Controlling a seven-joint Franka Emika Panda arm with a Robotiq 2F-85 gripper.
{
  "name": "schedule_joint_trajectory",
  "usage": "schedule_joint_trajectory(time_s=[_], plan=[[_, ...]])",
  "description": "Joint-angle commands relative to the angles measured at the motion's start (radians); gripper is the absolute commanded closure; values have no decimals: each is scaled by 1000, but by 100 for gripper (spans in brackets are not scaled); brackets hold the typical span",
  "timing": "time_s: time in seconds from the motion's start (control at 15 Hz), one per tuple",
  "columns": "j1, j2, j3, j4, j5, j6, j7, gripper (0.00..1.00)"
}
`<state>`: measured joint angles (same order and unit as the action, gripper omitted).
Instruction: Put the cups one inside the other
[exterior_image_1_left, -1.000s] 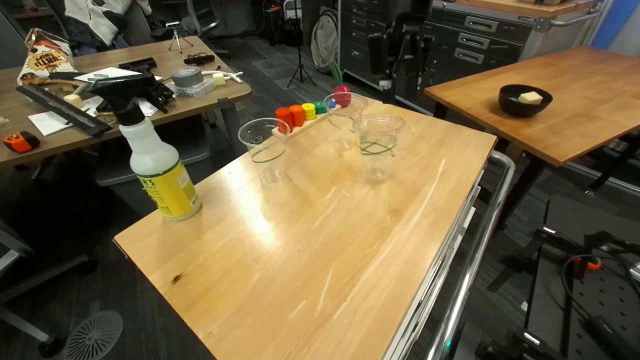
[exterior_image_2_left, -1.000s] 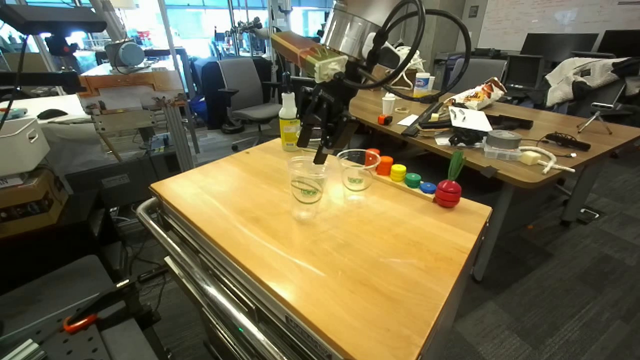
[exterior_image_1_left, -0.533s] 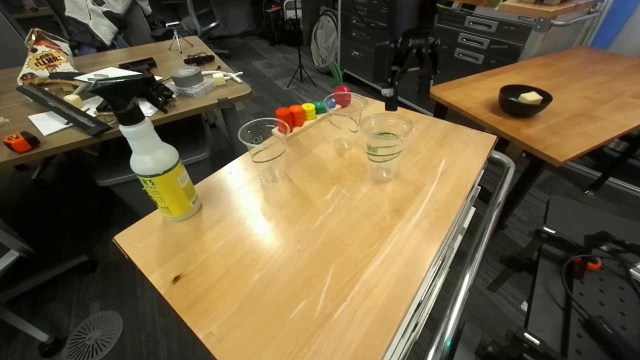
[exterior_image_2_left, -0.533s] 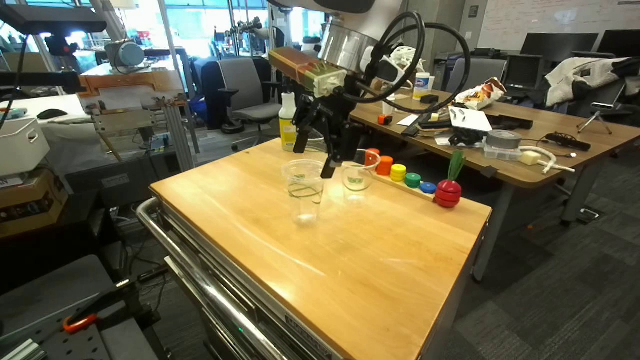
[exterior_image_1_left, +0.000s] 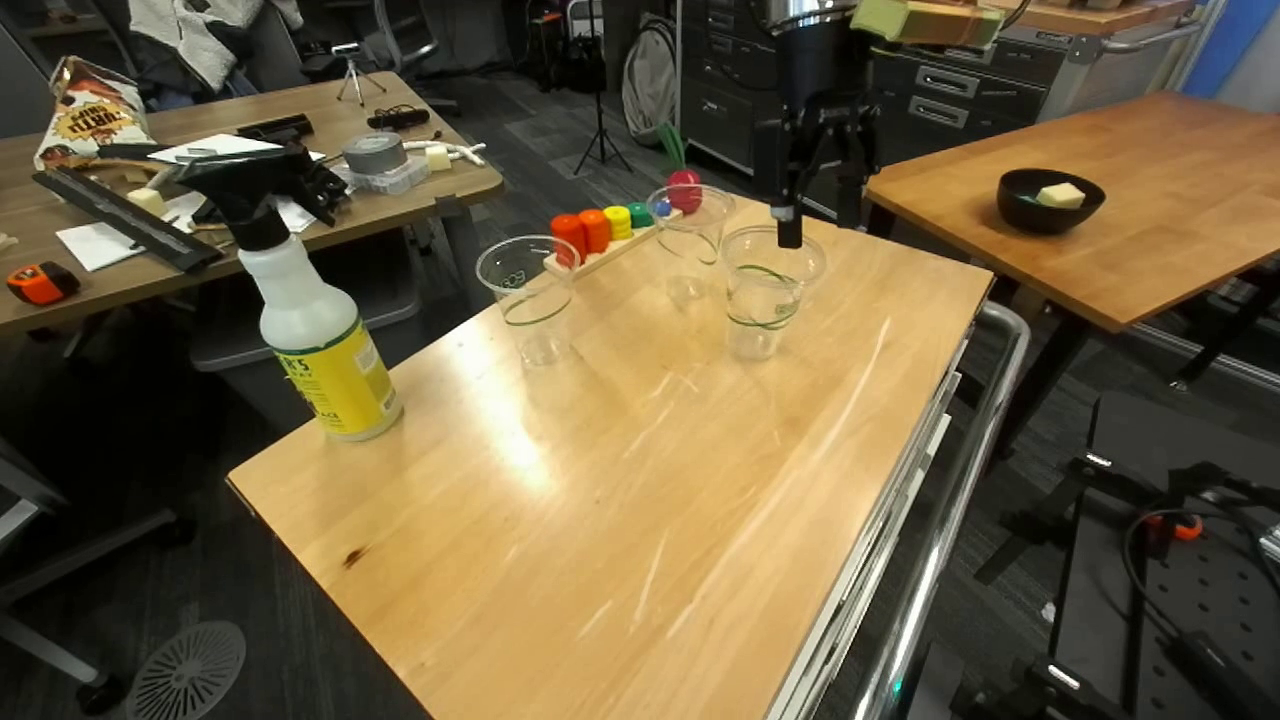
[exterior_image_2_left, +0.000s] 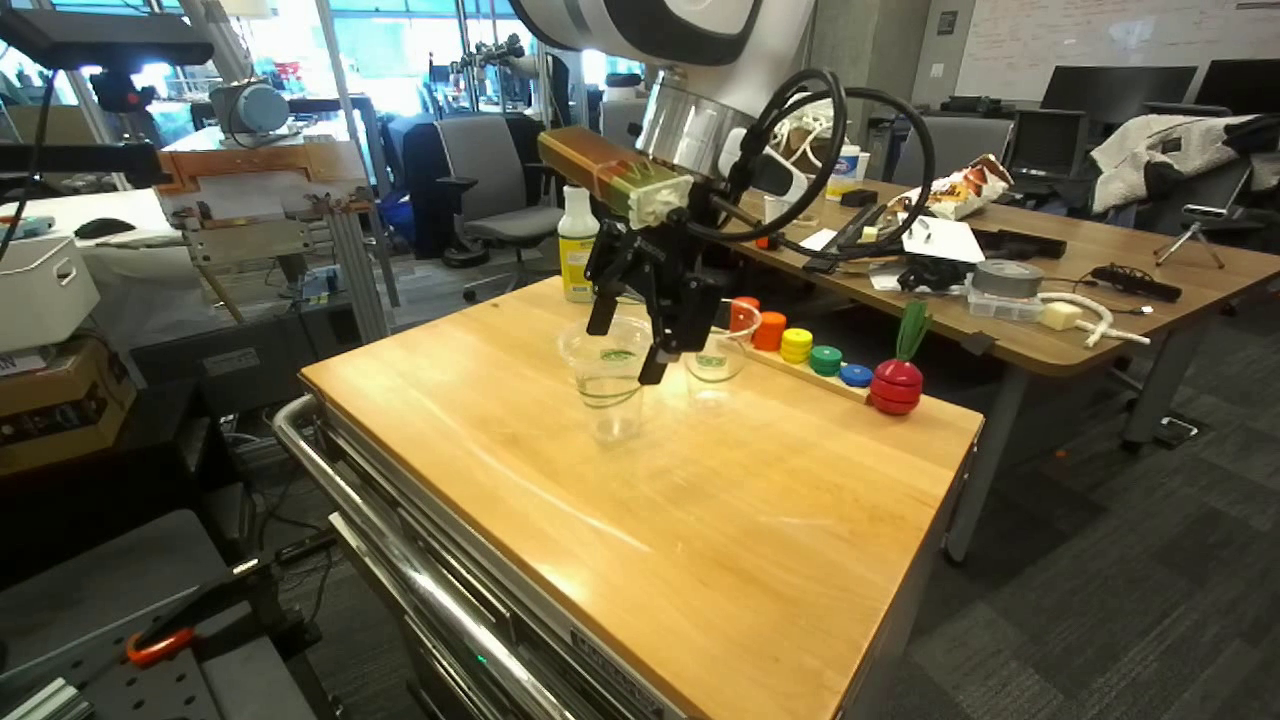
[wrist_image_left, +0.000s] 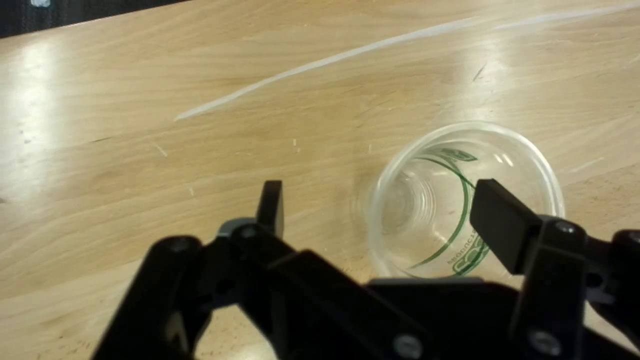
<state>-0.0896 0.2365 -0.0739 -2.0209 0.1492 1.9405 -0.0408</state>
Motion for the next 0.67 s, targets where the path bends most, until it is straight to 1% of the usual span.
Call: schedule_joint_trajectory(time_s=[0.0,0.07,0.4,0.47,0.6], plan=[[-3,18,2,6,-3,22,-1,37],[-3,24,2,8,-4,23,2,47],[0,46,5,11,-2,38,9,86],[1,48,6,10,-2,41,11,91],[2,49,8,9,-1,45,13,99]])
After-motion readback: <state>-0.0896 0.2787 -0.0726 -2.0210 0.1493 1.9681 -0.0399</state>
